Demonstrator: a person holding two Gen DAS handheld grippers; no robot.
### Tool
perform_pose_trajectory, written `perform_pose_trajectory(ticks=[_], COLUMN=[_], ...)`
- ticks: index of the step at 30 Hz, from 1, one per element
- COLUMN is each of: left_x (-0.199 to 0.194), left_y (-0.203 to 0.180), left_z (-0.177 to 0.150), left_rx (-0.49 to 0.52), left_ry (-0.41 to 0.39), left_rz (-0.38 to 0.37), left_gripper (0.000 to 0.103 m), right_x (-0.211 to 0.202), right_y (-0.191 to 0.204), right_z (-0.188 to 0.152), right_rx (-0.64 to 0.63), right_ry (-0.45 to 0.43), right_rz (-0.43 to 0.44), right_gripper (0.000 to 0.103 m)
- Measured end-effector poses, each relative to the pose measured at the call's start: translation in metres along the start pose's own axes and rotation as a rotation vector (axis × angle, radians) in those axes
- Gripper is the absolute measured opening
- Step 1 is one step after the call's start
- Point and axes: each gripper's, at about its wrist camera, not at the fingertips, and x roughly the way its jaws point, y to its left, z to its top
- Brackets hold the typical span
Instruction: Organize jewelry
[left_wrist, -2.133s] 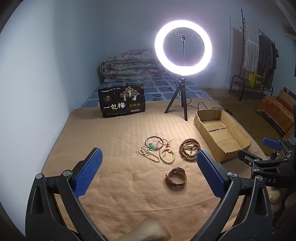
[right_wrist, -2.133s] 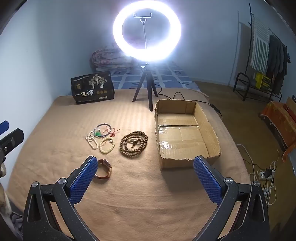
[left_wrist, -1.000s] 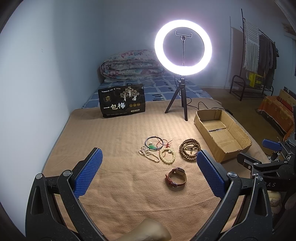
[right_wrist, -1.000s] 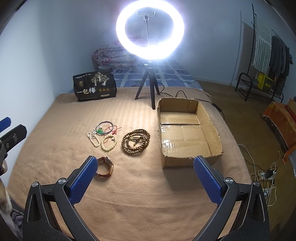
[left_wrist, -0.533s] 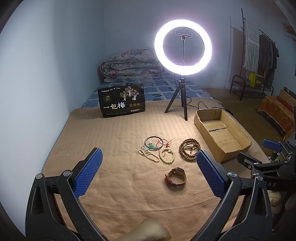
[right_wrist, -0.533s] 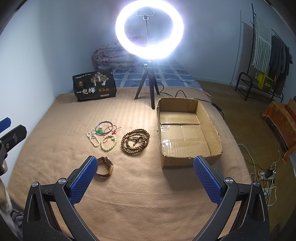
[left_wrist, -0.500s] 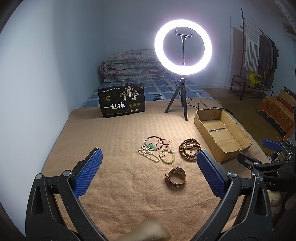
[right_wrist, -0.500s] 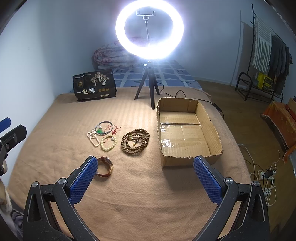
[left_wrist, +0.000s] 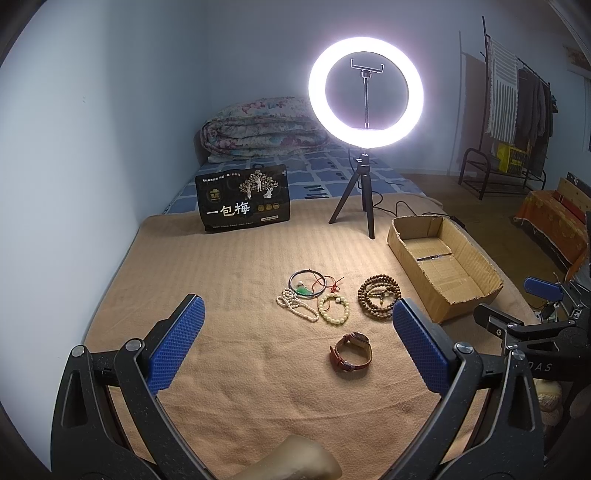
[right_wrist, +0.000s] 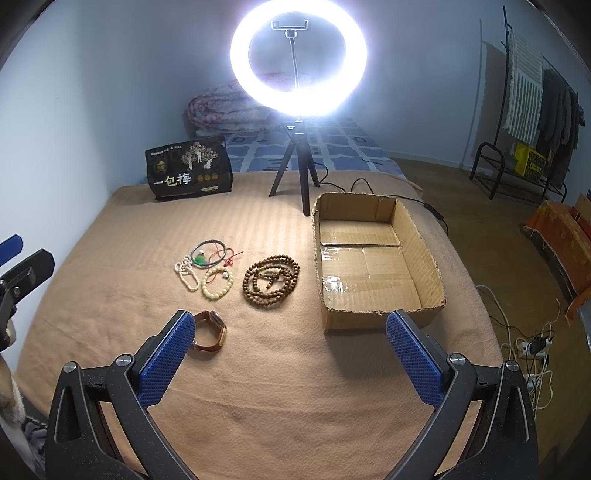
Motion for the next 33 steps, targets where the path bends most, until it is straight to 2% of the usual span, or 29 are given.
perform_pose_trajectory(ticks=[13, 19, 27, 33], left_x=[0.0, 0.009, 0.03, 0.053], left_y=[0.001, 0.001, 0.011, 0.018], left_z=[-0.001, -0.012, -0.014, -0.016], left_rx=[-0.001, -0.007, -0.03, -0.06], left_ry=[0.003, 0.027, 0.097, 0.167], left_rz=[0.0, 0.013, 0.027, -0.005], left_gripper=[0.103, 0.103, 0.103, 0.103], right_x=[0.0, 0.003, 0.017, 0.036], right_y=[0.0, -0.001, 0.0, 0.006], right_z=[-0.001, 0.0, 0.004, 0.01], right_rx=[-0.001, 0.003, -0.007, -0.046], right_ry=[0.002, 0.022, 0.062, 0.088], right_rz=[0.002, 0.008, 0.021, 0.043], right_gripper=[0.103, 0.103, 0.103, 0.103])
